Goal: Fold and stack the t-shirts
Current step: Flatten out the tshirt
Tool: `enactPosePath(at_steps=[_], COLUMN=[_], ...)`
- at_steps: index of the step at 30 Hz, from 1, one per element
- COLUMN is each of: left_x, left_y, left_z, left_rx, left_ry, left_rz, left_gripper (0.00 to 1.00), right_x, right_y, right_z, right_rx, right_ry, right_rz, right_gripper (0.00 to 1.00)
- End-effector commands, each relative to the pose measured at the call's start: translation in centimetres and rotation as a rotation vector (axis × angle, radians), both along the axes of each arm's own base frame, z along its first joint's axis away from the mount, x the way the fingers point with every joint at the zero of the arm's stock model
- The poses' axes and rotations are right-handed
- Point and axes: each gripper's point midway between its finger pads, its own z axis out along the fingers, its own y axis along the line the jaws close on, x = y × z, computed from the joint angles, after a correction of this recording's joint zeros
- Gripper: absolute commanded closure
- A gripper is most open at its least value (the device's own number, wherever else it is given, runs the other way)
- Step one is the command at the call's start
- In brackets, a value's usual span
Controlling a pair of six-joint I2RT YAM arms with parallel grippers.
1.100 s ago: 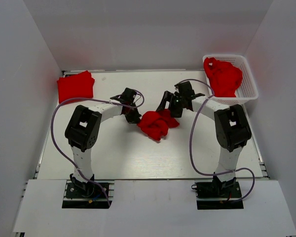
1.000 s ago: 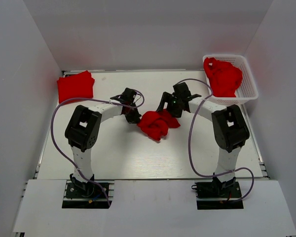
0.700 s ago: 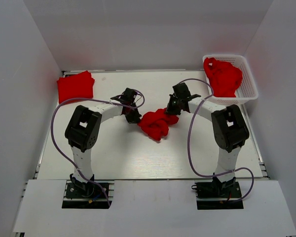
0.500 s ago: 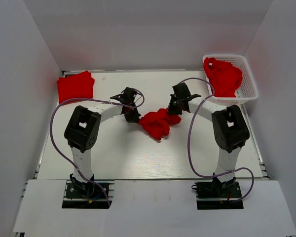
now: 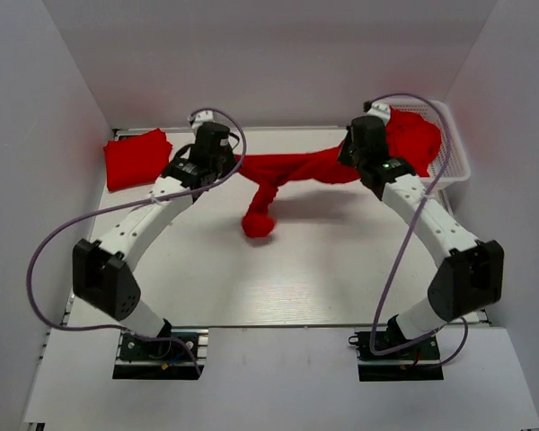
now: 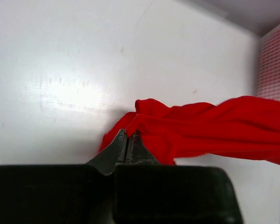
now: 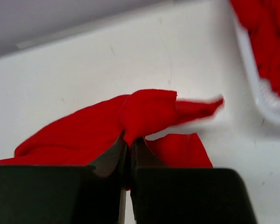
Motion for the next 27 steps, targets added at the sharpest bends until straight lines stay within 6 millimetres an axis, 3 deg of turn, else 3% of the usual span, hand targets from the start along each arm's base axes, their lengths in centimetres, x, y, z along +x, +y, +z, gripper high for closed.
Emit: enactPosePath(at_steps=[1, 2, 3, 5, 6, 7, 9, 11, 12, 14, 15, 17, 18, 19, 21, 22, 24, 25, 27], left_x=[-0.2, -0.5, -0.7, -2.3, -2.9, -3.4, -5.6, -7.5, -8.3, -10.4, -11.5, -13.8, -15.0, -16.3, -18.3, -19.7, -21.2, -22.6, -23.6], left_y=[6.7, 7.7, 8.1, 9.2, 9.4, 9.2, 9.7, 9.6, 9.8, 10.2, 10.7, 11.2, 11.3, 11.6, 11.9, 12.5, 12.7, 13.3, 13.3], left_z=[11.1, 13.4, 15.4, 20.6, 22.4, 24.6, 29.1, 33.0, 34.5, 38.0, 39.1, 42.1, 43.2, 44.9, 46.4, 48.0, 48.9, 50.2, 50.8], left_rx=[0.113, 0.133, 0.13, 0.133, 0.133, 0.11, 0.119, 0.13, 0.126, 0.123, 0.145, 0.145, 0.157, 0.153, 0.149, 0.152, 0.155, 0.152, 0.157], left_ry=[-0.29, -0.345, -0.405, -0.532, -0.581, -0.643, -0.769, -0.883, -0.92, -1.003, -1.032, -1.115, -1.15, -1.198, -1.246, -1.296, -1.321, -1.358, -1.381], left_rz=[0.206, 0.228, 0.234, 0.224, 0.207, 0.185, 0.133, 0.071, 0.061, 0.034, 0.021, 0.003, -0.023, -0.03, -0.056, -0.056, -0.078, -0.074, -0.094], left_gripper=[1.0, 1.0, 1.0, 1.0, 1.0, 1.0, 1.0, 1.0, 1.0, 1.0, 1.0, 1.0, 1.0, 1.0, 1.0, 1.0, 1.0, 1.0, 1.0], right_x=[0.3, 0.0, -1.1, -1.7, -3.1, -3.6, -6.0, -7.9, -10.1, -12.2, -14.7, -17.7, -20.5, -21.7, -26.0, -27.0, -30.5, -31.5, -34.0], right_y=[-7.3, -7.8, -8.4, -8.5, -8.5, -8.3, -7.1, -6.6, -5.5, -5.1, -5.1, -4.8, -5.4, -4.8, -5.8, -5.5, -6.4, -6.5, -6.9], right_z=[12.8, 13.9, 17.2, 21.0, 24.2, 25.7, 30.6, 33.6, 35.4, 37.6, 39.8, 42.0, 44.2, 44.7, 47.2, 47.6, 49.3, 49.7, 50.4], right_rx=[-0.105, -0.109, -0.122, -0.116, -0.126, -0.133, -0.143, -0.179, -0.177, -0.203, -0.208, -0.234, -0.242, -0.244, -0.243, -0.244, -0.24, -0.238, -0.224], right_ry=[-0.32, -0.345, -0.413, -0.498, -0.569, -0.603, -0.728, -0.812, -0.879, -0.955, -1.029, -1.111, -1.184, -1.216, -1.317, -1.343, -1.43, -1.452, -1.494], right_rz=[-0.203, -0.214, -0.208, -0.187, -0.143, -0.115, 0.007, 0.08, 0.176, 0.241, 0.278, 0.342, 0.344, 0.398, 0.4, 0.433, 0.424, 0.431, 0.444], right_gripper=[1.0, 1.0, 1.0, 1.0, 1.0, 1.0, 1.0, 1.0, 1.0, 1.0, 1.0, 1.0, 1.0, 1.0, 1.0, 1.0, 1.0, 1.0, 1.0])
